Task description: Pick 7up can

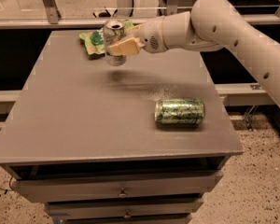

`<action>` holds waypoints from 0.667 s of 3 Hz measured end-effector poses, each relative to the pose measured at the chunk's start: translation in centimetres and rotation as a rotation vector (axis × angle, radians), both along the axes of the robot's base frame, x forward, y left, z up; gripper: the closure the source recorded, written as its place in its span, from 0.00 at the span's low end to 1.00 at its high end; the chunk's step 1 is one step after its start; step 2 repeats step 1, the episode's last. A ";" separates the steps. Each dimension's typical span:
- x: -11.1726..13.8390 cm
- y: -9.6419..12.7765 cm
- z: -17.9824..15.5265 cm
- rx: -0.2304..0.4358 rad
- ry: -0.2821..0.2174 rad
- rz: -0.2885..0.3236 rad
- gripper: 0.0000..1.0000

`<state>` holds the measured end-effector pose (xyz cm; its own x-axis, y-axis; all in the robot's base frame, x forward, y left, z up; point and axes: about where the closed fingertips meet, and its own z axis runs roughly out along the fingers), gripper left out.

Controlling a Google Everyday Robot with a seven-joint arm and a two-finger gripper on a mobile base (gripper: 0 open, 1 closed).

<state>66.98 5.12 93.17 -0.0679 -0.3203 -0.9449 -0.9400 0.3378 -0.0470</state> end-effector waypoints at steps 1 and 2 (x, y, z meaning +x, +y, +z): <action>-0.7 -0.5 4.7 -0.027 0.014 -0.013 1.00; -0.7 -0.5 4.7 -0.027 0.014 -0.013 1.00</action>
Offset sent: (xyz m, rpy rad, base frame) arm 0.0000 0.0000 0.0000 0.0000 0.0000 0.0000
